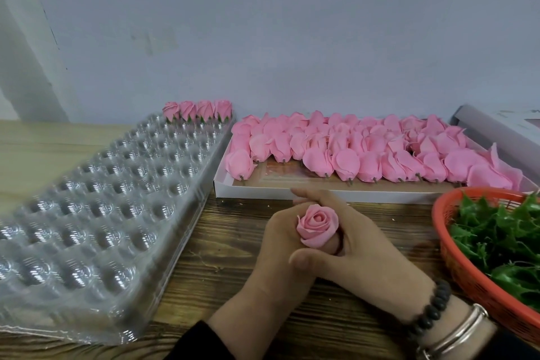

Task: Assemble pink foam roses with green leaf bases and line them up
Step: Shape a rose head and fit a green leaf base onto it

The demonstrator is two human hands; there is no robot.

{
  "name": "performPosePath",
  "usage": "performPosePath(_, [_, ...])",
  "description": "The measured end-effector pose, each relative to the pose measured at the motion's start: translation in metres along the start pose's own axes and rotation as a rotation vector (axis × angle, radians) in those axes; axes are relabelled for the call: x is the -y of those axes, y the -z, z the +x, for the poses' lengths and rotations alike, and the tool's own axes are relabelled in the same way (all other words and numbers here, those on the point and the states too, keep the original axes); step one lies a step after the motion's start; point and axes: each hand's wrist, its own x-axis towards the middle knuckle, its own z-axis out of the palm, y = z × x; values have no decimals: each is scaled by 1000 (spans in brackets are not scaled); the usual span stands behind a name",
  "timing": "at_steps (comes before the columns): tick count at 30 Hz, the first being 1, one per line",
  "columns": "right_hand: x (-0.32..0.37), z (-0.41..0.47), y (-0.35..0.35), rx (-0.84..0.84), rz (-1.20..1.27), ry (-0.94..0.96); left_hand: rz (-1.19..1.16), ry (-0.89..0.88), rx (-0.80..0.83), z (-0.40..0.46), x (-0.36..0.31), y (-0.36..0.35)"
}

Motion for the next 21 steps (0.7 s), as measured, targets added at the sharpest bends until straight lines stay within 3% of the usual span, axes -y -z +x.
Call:
performPosePath(4, [8, -1, -5, -222, 132, 193, 40, 27, -11, 1, 0, 1])
performPosePath(8, [10, 0, -17, -337, -19, 226, -4, 52, 13, 1, 0, -7])
performPosePath(11, [13, 1, -21, -327, -189, 195, -215, 124, 83, 1, 1, -10])
performPosePath(16, [20, 6, -21, -254, -166, 76, -85, 95, 87, -3, 3, -5])
performPosePath(21, [24, 17, -16, -114, -123, -13, -25, 55, -65, 0, -8, 0])
